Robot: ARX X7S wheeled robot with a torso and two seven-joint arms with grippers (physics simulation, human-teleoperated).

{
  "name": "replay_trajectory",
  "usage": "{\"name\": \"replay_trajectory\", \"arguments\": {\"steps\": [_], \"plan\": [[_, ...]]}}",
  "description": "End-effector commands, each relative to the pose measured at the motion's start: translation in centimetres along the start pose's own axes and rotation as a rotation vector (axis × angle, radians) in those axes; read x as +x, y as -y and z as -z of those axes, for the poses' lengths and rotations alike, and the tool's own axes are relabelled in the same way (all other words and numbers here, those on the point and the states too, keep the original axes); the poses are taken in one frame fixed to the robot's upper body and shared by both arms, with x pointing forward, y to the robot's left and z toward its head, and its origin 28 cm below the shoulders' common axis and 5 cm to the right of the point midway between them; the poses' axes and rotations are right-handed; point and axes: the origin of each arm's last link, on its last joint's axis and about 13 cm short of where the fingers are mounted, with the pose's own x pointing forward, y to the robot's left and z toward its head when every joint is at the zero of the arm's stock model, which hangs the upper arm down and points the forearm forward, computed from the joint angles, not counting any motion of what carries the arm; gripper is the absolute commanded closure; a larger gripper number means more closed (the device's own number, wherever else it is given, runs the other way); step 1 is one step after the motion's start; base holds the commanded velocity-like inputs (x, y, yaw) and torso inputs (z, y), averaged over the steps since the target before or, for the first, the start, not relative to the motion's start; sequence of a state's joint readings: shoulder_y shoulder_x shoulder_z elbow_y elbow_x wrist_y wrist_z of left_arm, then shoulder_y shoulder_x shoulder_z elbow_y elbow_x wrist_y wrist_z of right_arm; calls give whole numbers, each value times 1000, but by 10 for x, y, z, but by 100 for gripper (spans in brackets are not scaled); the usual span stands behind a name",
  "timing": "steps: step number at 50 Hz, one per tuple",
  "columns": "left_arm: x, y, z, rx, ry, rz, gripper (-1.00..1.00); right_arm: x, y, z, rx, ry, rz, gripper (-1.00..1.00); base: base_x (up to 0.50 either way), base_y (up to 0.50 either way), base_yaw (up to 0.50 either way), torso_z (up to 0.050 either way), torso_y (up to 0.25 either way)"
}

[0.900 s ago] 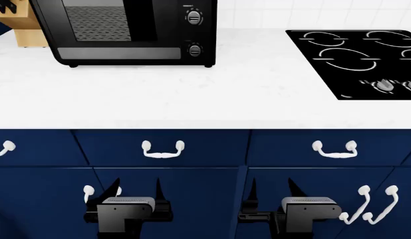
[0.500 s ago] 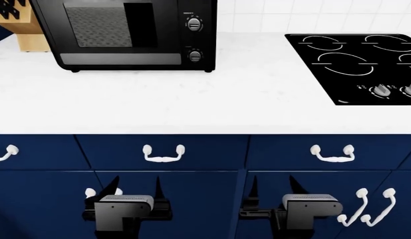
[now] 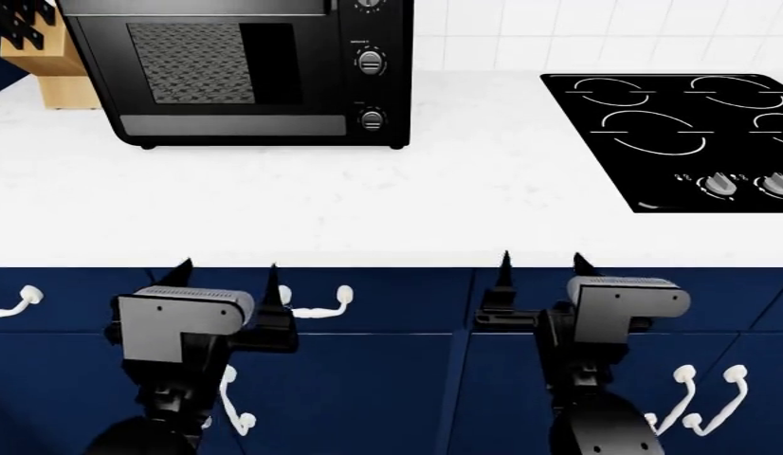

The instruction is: Open the toaster oven door.

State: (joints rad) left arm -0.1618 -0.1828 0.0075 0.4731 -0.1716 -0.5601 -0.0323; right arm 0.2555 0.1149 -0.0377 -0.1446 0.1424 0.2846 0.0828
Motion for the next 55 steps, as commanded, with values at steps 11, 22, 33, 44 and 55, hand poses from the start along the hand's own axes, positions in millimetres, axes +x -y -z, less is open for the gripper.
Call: {"name": "replay_trajectory", "arguments": {"steps": [11,22,33,44,55], "plan": [[15,-33,-93,104,67,-6,-100,48,10,-70,-58,93,-18,-100,0,0,0,50,0],[14,-35,-98,120,67,-14,-100,50,8,-72,-59,76,-39,-100,36,0,0,23,0],[12,-34,-99,140,56,1,-100,49,7,-72,-53,73,-43,-100,260,0,0,0,0],[12,-35,-101,151,57,8,-100,50,6,-72,-51,70,-53,-100,329,0,0,0,0],[12,-35,-102,183,54,12,-100,48,6,-68,-44,62,-58,-100,373,0,0,0,0]]}}
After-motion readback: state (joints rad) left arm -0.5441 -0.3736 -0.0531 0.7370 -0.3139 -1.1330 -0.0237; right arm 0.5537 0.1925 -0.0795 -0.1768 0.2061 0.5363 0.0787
